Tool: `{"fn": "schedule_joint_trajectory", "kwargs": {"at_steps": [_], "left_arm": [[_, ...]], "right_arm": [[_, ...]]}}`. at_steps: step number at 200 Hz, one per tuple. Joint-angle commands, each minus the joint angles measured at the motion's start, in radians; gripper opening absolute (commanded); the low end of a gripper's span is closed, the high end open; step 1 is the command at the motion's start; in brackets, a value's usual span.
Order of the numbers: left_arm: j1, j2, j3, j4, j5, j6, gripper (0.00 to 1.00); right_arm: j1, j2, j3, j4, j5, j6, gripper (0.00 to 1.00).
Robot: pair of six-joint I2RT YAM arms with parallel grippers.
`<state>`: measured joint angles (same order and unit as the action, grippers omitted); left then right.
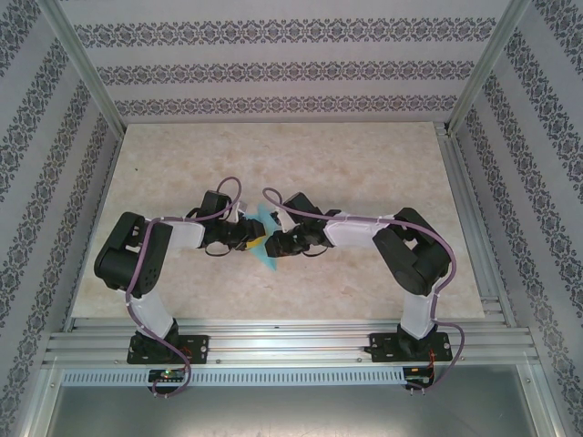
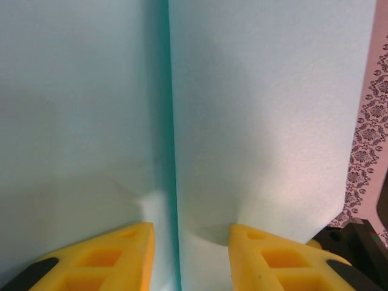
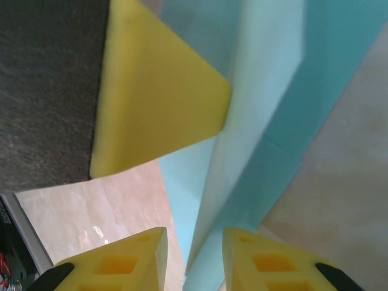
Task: Fold a paper plane with a square sheet of paper (fold left side to right side)
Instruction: Fourth fold the wing at the center of the table.
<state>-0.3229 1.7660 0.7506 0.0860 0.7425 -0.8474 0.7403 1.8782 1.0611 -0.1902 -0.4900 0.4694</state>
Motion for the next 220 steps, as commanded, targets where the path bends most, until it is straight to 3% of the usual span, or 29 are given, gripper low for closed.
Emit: {"fn": "schedule_joint_trajectory", "kwargs": {"at_steps": [1,51,134,220], "left_arm": [[-0.007,0.023,0.023,0.015,-0.020,0.008,0.36],[-0.007,0.029,0.026,0.004,-0.028,0.014,0.36],[-0.009,0.033,0.034,-0.023,-0.056,0.015,0.36],[-0.007,0.034,0.027,-0.027,-0.069,0.014,0.36]], "right_arm": [[-0.028,-0.024,0.045,-0.032,-0.001,-0.034,0.33],[-0.047,0.020,0.110,-0.073,-0.027,-0.054,0.35],[0.003,0.043,0.056,0.011,0.003,-0.012,0.42],[0.009,0.070,0.056,0.000,0.011,-0.031,0.29]]}}
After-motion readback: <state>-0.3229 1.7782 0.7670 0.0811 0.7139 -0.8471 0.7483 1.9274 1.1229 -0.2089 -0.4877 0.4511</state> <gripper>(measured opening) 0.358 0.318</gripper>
